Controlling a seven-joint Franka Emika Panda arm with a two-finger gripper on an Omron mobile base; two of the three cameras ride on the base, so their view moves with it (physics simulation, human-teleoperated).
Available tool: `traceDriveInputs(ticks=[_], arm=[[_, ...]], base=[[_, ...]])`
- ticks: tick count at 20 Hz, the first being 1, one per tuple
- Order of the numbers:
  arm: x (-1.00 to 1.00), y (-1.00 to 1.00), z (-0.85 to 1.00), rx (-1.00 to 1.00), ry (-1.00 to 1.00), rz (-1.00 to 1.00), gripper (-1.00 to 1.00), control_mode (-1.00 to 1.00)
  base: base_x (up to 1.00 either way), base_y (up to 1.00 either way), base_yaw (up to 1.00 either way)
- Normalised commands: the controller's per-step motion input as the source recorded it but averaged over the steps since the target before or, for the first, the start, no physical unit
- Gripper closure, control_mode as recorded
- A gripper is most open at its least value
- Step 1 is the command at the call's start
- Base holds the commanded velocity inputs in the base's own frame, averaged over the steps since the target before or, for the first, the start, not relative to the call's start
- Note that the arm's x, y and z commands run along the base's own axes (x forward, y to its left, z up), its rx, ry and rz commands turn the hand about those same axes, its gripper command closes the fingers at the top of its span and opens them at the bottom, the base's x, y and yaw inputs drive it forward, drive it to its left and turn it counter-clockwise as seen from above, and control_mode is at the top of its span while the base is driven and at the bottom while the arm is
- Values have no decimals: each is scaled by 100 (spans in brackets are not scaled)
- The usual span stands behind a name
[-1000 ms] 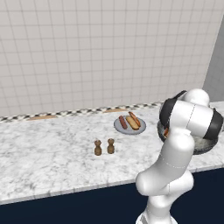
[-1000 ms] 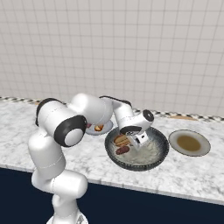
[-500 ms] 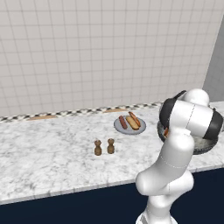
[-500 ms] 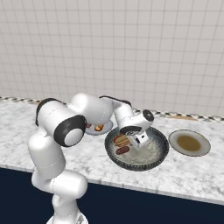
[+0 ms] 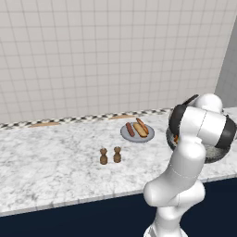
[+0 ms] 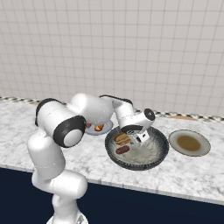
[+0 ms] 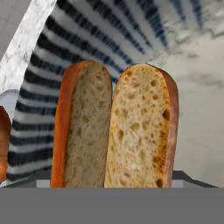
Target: Place one bun and one sausage from the bowl on each plate.
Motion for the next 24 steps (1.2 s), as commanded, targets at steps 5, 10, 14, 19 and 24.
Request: traceDriveInputs(ticks=[5,10,14,19,24], arm=[[-65,-27,100,-5,-13,4,100,-100],[-99,-66,53,-25,-5,4,100,-100],[-74,-43,13,-48,-2,0,100,-100],[-25,-50,13,-47,0,0,100,-100],[0,-65,21,-36,0,-1,100,-100]], base=[[0,0,0],[0,0,0],[0,0,0],[0,0,0],[0,0,0]])
